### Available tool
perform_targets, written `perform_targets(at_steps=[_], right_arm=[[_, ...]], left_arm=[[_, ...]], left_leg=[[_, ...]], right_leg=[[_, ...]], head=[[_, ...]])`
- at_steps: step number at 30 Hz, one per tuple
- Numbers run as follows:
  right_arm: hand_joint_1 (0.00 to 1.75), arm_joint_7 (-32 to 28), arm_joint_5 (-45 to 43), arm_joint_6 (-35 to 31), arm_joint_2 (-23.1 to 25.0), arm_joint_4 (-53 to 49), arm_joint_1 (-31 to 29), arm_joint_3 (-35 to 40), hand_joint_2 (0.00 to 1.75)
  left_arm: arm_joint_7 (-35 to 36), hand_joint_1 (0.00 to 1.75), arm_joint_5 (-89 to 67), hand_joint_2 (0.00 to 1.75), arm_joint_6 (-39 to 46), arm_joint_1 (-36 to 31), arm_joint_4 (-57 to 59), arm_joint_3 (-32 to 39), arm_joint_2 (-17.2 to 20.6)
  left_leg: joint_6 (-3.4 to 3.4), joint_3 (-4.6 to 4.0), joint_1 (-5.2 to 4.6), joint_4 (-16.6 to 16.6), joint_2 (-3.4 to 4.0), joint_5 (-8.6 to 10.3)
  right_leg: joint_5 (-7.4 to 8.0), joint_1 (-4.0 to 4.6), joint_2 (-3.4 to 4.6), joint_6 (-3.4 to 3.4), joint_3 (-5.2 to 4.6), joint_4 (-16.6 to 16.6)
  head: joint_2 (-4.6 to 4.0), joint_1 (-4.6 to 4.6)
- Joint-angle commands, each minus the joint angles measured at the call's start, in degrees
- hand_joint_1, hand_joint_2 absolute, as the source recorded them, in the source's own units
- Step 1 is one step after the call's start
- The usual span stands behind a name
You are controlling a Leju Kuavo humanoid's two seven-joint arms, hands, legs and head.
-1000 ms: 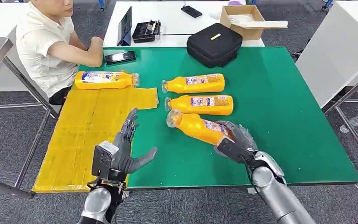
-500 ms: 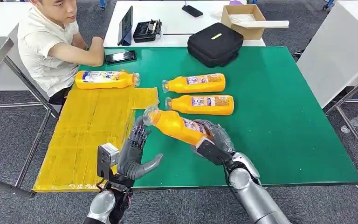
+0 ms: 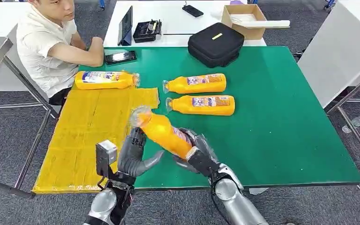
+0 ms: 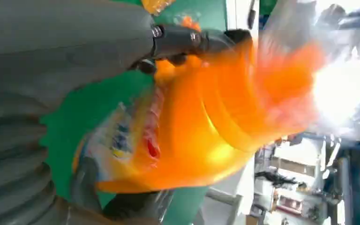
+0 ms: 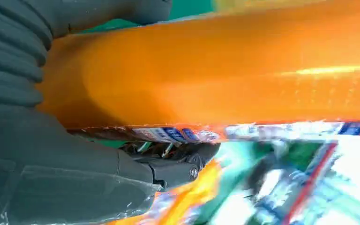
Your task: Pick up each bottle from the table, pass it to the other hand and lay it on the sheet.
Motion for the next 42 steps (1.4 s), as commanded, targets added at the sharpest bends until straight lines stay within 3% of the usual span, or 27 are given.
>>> perform_targets(at_steps=[1,8,22,27,35,42], right_arm=[[1.75,0.1,0.1,0.3,0.1,-2.8,0.5,2.8,1.75],[1.75,0.6,0.2,0.3,1.0,-1.4,0.1,2.3,1.75],[1.75,-0.5,-0.7,1.5,2.2,4.9,-2.9,2.0,1.75],[1.75,-0.9,-1.0,1.3,2.5,6.6,-4.3,2.3,1.75],[1.75,1.3,-1.1,0.7,1.9,5.8,-3.7,1.2,1.75],[1.75,2.4,-0.9,0.6,1.8,6.4,-3.9,1.0,1.75]], left_arm=[[-1.0,0.00,8.7,1.75,5.4,0.1,2.6,1.3,-2.5],[-5.0,0.00,23.4,1.75,4.5,0.4,2.4,4.4,-2.5],[-1.6,0.00,25.6,1.75,-1.8,-1.7,5.6,2.2,-2.5],[-1.0,0.00,23.6,1.75,-4.4,-2.2,7.1,-0.2,-2.1],[-6.3,0.00,6.8,1.75,-3.4,-0.2,0.4,-5.4,-1.0],[-7.2,0.00,4.4,1.75,-2.9,0.0,0.9,-4.1,-1.6]], left_leg=[[0.04,0.10,-0.02,0.0,-0.04,-0.01],[0.03,0.14,0.03,0.0,-0.06,-0.05],[0.04,0.17,0.03,0.0,-0.01,-0.04],[0.04,0.22,0.06,0.0,0.08,-0.04],[0.06,0.25,0.06,0.0,0.01,-0.10],[0.05,0.22,0.04,0.0,0.06,-0.08]], right_leg=[[-0.05,-0.01,-0.13,-0.11,0.13,0.0],[-0.06,0.06,-0.12,-0.19,0.24,-0.1],[-0.04,0.07,-0.08,-0.20,0.26,-0.1],[-0.01,0.10,-0.01,-0.25,0.30,-0.1],[-0.07,0.12,-0.09,-0.26,0.38,-0.1],[-0.04,0.09,-0.02,-0.25,0.31,-0.1]], head=[[0.00,-0.04],[0.00,0.05],[0.00,0.05],[0.00,0.05],[0.00,0.05],[0.00,0.02]])
